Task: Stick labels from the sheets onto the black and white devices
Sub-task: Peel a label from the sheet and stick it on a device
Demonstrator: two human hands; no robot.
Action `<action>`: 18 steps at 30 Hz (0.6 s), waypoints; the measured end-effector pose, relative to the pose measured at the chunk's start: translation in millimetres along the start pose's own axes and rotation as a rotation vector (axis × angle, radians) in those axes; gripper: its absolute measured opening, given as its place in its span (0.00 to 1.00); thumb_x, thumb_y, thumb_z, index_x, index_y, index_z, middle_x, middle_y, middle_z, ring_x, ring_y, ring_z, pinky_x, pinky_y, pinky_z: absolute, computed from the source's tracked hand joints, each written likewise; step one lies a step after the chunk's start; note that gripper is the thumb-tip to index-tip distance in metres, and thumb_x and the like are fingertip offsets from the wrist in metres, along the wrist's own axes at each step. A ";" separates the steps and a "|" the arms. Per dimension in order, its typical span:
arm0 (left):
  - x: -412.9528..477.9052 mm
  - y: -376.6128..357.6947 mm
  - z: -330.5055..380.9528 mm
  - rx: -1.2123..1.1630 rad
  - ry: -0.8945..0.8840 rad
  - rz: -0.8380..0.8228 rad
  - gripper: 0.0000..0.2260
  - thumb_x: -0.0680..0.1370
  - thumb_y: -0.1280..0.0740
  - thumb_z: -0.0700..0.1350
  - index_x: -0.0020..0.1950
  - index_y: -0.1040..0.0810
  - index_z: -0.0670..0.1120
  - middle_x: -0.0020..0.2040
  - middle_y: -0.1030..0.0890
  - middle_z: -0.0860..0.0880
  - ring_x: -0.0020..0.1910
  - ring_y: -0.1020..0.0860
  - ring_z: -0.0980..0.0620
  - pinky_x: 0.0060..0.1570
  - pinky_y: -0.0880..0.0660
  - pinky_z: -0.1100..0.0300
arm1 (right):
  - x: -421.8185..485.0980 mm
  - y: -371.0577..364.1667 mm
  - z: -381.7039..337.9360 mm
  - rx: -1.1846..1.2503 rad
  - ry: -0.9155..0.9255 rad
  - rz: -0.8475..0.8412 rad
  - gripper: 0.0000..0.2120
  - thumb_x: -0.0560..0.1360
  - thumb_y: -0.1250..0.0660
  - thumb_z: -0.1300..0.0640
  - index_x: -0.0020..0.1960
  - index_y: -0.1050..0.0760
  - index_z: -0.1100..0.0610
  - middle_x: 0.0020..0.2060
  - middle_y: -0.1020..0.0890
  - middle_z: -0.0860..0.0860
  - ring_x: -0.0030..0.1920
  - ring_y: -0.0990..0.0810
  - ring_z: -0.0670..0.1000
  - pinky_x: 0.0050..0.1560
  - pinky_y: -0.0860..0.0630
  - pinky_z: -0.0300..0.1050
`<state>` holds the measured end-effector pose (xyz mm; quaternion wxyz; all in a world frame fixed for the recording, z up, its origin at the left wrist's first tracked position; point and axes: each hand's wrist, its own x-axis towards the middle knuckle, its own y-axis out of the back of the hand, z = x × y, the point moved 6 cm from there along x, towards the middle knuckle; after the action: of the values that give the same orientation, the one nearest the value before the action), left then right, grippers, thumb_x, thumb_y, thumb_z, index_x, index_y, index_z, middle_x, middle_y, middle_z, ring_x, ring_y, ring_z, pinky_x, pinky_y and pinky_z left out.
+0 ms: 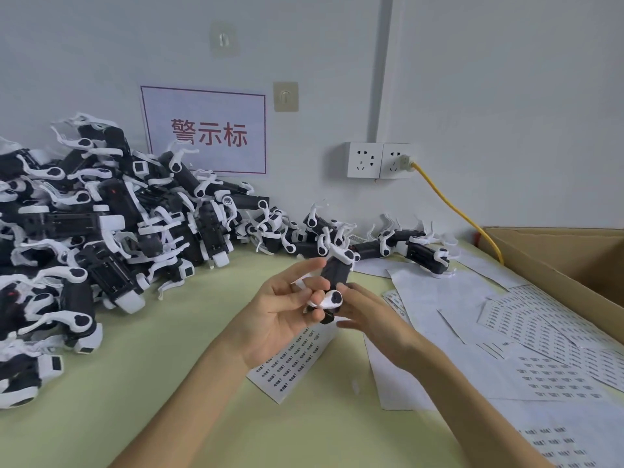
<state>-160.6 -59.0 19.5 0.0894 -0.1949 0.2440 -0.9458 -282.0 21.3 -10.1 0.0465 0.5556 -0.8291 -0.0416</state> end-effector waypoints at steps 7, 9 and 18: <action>1.4 10.0 1.9 0.154 -0.051 0.171 0.18 0.72 0.32 0.33 0.55 0.14 0.50 0.48 0.16 0.48 0.44 0.19 0.53 0.44 0.21 0.60 | 0.8 9.3 -5.8 0.318 0.084 0.130 0.24 0.74 0.31 0.44 0.60 0.28 0.61 0.51 0.15 0.56 0.51 0.14 0.54 0.52 0.21 0.51; 1.7 8.1 -1.8 0.240 -0.054 0.174 0.17 0.72 0.33 0.33 0.57 0.17 0.47 0.47 0.16 0.48 0.45 0.19 0.53 0.45 0.21 0.60 | -0.3 14.7 -8.8 0.270 0.109 0.184 0.23 0.74 0.32 0.41 0.57 0.27 0.59 0.47 0.15 0.52 0.46 0.16 0.50 0.47 0.23 0.46; 1.1 14.6 -21.1 0.648 0.124 0.338 0.21 0.73 0.33 0.49 0.67 0.24 0.53 0.48 0.15 0.51 0.45 0.19 0.55 0.51 0.27 0.56 | -3.2 12.9 -13.7 0.050 0.183 0.248 0.12 0.83 0.37 0.48 0.60 0.23 0.55 0.41 0.15 0.44 0.42 0.17 0.44 0.48 0.22 0.42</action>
<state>-169.2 -63.0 -4.4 0.2862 -0.0557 -0.0342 -0.9559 -290.9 28.9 4.9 0.1127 0.4513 -0.8845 0.0358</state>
